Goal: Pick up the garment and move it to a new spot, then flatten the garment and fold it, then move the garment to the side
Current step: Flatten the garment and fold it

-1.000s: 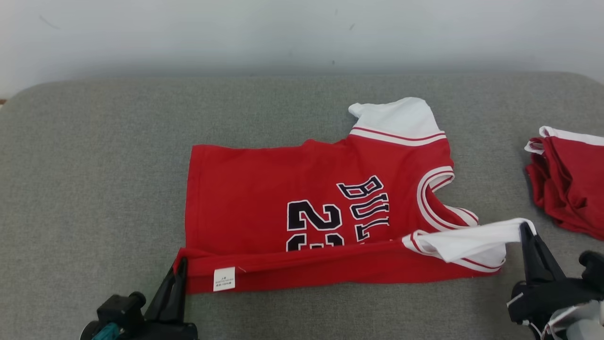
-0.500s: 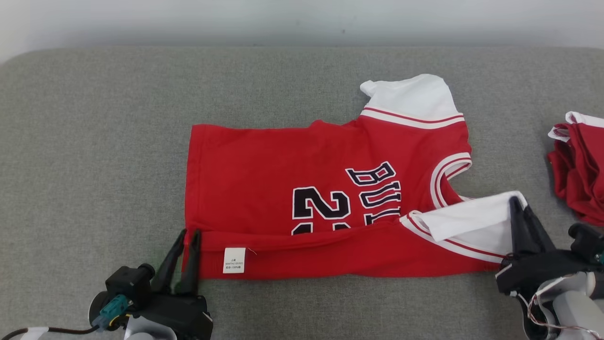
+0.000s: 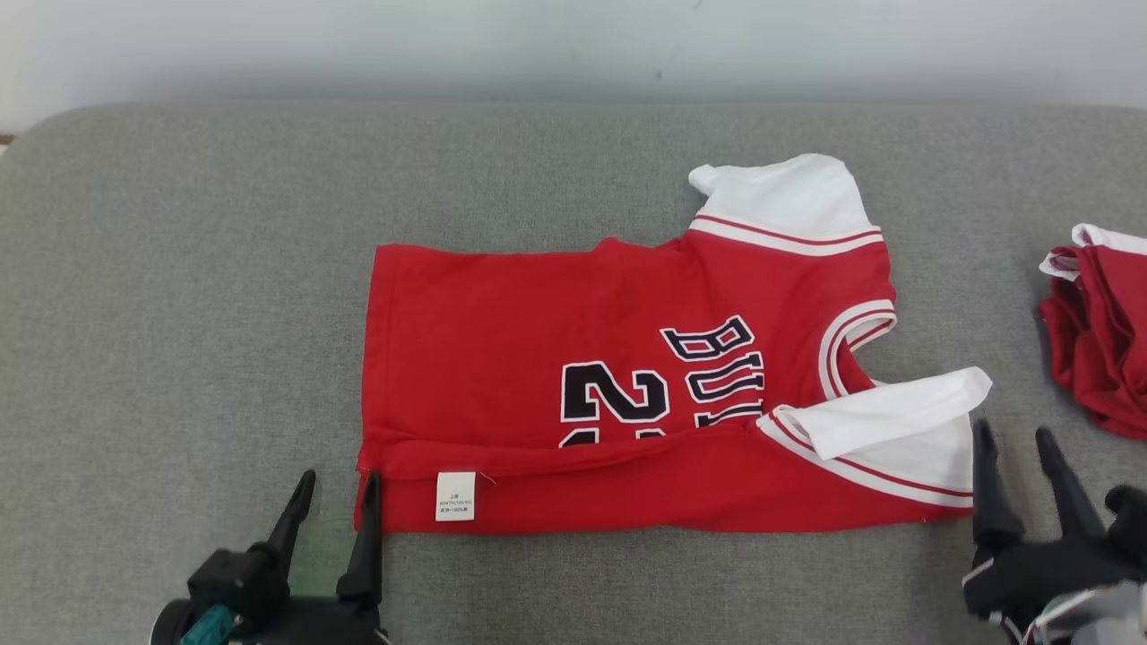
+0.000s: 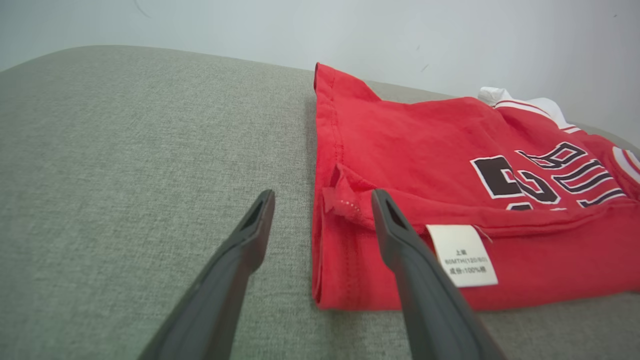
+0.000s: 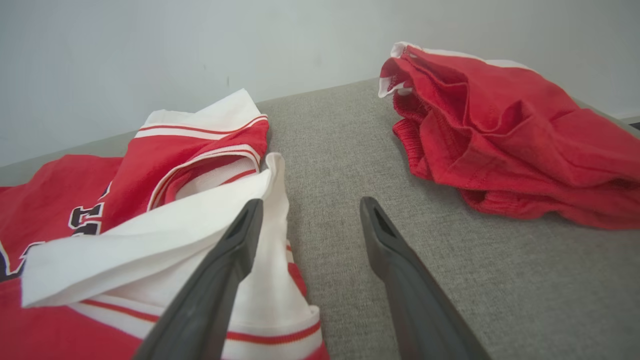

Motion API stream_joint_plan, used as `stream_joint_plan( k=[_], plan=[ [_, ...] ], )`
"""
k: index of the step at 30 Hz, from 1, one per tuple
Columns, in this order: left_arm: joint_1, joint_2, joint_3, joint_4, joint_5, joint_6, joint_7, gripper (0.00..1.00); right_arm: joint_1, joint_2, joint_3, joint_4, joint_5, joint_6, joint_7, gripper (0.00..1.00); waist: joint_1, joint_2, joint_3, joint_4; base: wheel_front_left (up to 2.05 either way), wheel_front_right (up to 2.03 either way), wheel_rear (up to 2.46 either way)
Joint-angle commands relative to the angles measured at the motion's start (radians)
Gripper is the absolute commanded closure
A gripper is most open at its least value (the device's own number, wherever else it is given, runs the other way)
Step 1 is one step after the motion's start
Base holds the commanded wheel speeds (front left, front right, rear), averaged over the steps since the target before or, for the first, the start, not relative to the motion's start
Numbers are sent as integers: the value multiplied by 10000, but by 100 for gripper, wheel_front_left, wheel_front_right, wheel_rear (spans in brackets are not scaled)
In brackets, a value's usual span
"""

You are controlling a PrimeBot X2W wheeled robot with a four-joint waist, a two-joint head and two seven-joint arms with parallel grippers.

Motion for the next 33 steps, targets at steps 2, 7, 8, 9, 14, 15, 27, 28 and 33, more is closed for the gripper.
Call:
stream_joint_plan(
  k=[2,7,8,9,14,15,27,28,33],
  plan=[
    [387,21,46,2,-62,47,-12,0,465,63,115,-46,105,-11,0,0,0,-1,-249,-63,0,0,0],
    [687,20,37,39,-197,20,-12,0,861,62,570,31,278,-11,-2,0,0,-1,-327,-169,0,0,0],
    [752,24,5,80,-259,-14,-12,0,961,80,732,115,365,-12,-2,0,0,-1,-299,-209,0,0,0],
    [739,24,1,86,-281,-22,-12,0,942,82,781,173,386,-12,0,0,0,-1,-277,-219,0,0,0],
    [447,21,-88,147,-328,-71,-12,0,681,145,787,421,425,-11,-2,0,0,-1,-87,-205,0,0,0],
    [370,20,-110,174,-323,-90,-12,0,585,170,795,536,412,-11,0,0,0,-1,-51,-191,0,0,0],
    [16,21,-534,592,-947,-650,-12,0,-72,302,1114,1471,417,-11,11,35,0,-1,197,10,0,0,0],
    [4,21,-568,651,-1005,-704,-12,0,-62,304,1132,1508,421,-11,9,51,0,-1,206,14,0,0,0],
    [-52,21,-658,857,-1296,-828,-12,0,-143,270,1205,1632,410,-12,14,88,0,-1,271,-12,0,0,0]
  ],
)
